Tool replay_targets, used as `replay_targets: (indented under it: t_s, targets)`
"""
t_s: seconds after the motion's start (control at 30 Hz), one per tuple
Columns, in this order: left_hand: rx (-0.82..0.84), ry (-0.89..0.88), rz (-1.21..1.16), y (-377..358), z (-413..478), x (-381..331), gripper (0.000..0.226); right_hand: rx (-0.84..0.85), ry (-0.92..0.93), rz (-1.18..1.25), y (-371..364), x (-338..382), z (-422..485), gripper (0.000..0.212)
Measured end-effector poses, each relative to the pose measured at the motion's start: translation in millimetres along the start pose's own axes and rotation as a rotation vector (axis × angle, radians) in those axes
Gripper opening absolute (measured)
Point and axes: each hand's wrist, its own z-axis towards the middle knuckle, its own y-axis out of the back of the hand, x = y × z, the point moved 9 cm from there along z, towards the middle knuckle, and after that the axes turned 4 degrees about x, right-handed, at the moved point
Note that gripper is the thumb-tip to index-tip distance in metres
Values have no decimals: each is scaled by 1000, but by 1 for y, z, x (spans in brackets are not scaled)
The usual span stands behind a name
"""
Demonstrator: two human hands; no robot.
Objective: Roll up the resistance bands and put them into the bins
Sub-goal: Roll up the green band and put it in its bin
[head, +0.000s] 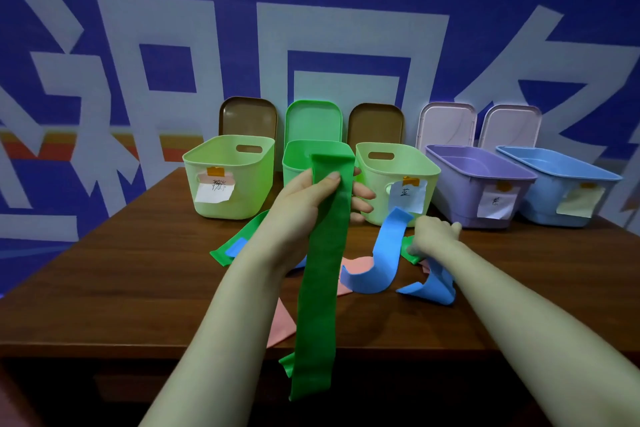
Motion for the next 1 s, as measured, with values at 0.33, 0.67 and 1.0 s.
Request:
replay_targets:
  t_s: [0.33,0.67,1.0]
  targets:
    - [-62,-30,-39,8,4,-5,25,-346,-81,746,59,-45,-3,9]
    - [-300,-45,-158,27,7,-8,27,-495,371,1510,145,-7,-64,24]
    - [-422,-248,63,35,-10,-48,8,-351,728,1563,198,57,-158,8]
